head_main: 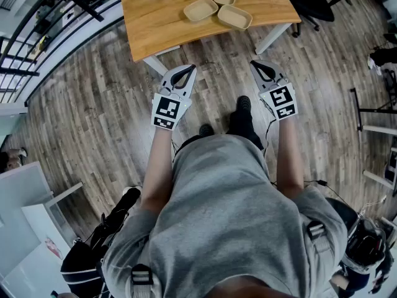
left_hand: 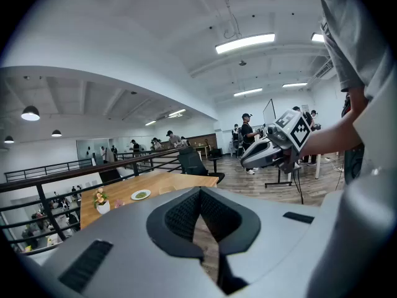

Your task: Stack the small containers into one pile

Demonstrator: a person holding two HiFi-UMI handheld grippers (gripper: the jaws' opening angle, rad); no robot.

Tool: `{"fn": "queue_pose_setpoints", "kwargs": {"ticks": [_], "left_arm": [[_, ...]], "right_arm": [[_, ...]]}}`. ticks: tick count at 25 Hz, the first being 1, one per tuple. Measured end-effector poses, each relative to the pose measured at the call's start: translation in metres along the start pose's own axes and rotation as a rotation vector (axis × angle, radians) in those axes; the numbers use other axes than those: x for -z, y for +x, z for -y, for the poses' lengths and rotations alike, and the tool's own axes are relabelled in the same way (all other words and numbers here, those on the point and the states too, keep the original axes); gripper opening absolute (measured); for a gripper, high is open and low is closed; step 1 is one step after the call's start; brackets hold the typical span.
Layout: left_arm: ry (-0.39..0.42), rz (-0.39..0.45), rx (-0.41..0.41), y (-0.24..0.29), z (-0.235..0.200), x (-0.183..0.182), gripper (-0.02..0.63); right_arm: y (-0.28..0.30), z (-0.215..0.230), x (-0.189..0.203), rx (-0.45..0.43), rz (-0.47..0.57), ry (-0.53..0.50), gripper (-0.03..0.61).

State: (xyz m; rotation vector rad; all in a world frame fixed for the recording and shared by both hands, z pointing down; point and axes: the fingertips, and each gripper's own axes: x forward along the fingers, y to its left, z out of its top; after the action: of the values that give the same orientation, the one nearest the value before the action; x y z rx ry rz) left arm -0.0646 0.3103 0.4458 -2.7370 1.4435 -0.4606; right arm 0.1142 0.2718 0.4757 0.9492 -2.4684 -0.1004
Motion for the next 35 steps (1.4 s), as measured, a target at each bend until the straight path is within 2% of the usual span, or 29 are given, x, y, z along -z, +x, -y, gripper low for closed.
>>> {"fn": "queue_pose_setpoints", "kwargs": {"ticks": [5, 16, 19, 23, 35], "left_arm": [[-0.001, 0.000, 0.006, -0.001, -0.003, 0.003, 0.017], [-0.002, 0.021, -0.005, -0.007, -0.003, -0.007, 0.017], [-0.011, 0.031, -0.008, -0.008, 0.000, -0.010, 0.017], [-0.024, 0.016, -0.010, 0.003, 0.003, -0.005, 0.017], [-0.074, -0.069, -0.030, 0.062, 0.012, 0.014, 0.017]], "right_arm": [[0.003, 0.003, -0.012, 0.012, 0.040, 0.018, 0.006], [0.003, 0.001, -0.012, 0.027, 0.049, 0.034, 0.006], [0.001, 0.001, -0.001, 0.039, 0.031, 0.046, 0.006], [0.002, 0.004, 0.009, 0.025, -0.013, 0.007, 0.008], [0.015, 0.059, 0.053, -0.022, -0.066, -0.011, 0.008]]}}
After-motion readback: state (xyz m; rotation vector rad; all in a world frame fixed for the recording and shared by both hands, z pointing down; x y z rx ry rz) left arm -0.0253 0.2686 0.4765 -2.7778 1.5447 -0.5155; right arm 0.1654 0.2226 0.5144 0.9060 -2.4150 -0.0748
